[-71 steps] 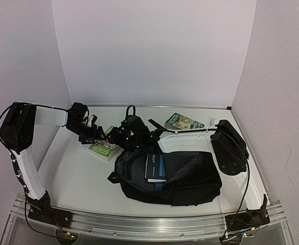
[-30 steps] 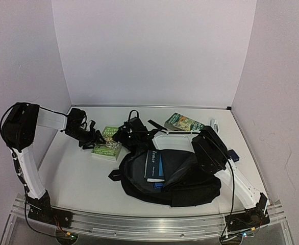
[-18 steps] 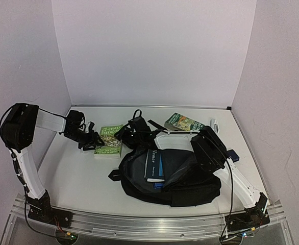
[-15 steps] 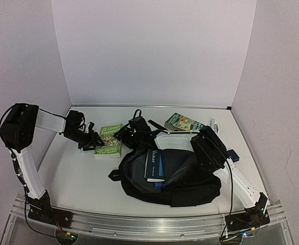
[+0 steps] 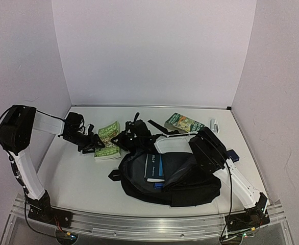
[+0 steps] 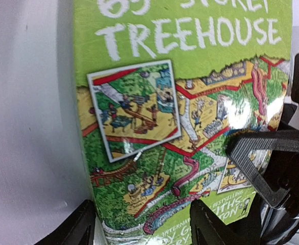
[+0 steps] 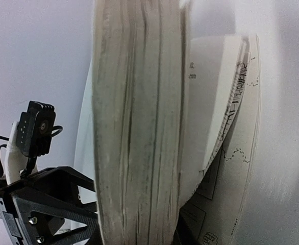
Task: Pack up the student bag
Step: Pick up the book from the center of the board.
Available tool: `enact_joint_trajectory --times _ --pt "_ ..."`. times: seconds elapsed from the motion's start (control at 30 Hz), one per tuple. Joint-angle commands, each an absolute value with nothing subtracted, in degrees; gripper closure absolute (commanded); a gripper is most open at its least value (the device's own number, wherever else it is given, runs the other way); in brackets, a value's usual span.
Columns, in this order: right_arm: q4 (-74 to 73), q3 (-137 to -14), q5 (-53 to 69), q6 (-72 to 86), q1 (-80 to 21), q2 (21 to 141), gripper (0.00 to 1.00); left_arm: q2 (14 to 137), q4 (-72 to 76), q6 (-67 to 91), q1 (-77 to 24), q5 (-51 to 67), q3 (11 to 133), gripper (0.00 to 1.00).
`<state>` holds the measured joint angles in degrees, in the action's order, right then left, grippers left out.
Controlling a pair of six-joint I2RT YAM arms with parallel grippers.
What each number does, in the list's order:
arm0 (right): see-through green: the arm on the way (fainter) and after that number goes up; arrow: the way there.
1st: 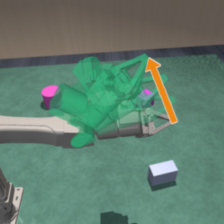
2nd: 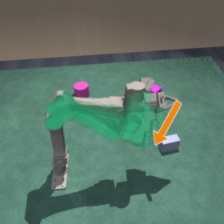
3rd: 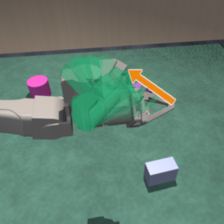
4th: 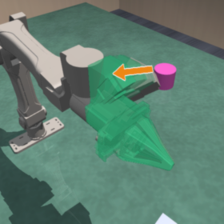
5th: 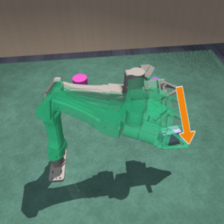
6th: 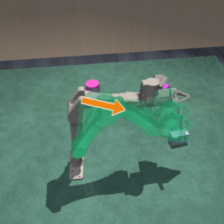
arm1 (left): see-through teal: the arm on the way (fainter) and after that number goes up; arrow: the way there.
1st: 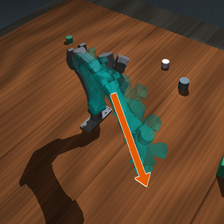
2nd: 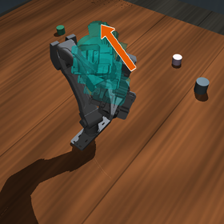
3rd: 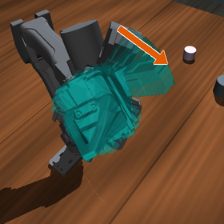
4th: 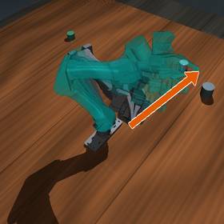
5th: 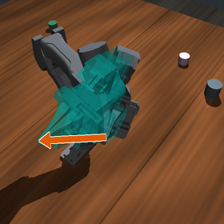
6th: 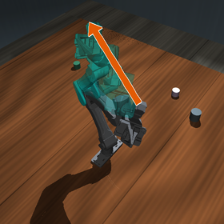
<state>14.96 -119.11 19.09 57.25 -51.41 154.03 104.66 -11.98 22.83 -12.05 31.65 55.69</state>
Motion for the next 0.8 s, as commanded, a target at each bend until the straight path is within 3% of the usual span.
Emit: enact_joint_trajectory --times 0.0,0.23,0.47,0.63,0.77 --pt "20.5 -116.8 21.9 54.1 -53.9 146.0 0.82 97.8 -12.0 24.4 -13.3 30.4 52.9 0.29" --pt "23.5 -116.7 24.7 48.8 -53.9 139.8 1.0 82.1 -16.2 27.6 -13.3 23.4 49.0 0.14" --pt "23.5 -111.7 24.7 41.6 -53.9 129.3 1.0 61.6 -25.3 26.3 -13.2 21.0 50.8 0.02" --pt "22.5 -104.3 23.4 37.1 -53.8 119.5 1.0 58.1 -33.5 25.5 -13.3 24.7 56.7 0.01" --pt "19.0 -98.1 23.9 34.2 -53.6 112.9 1.0 57.1 -33.9 23.8 -13.3 34.3 59.2 0.02"
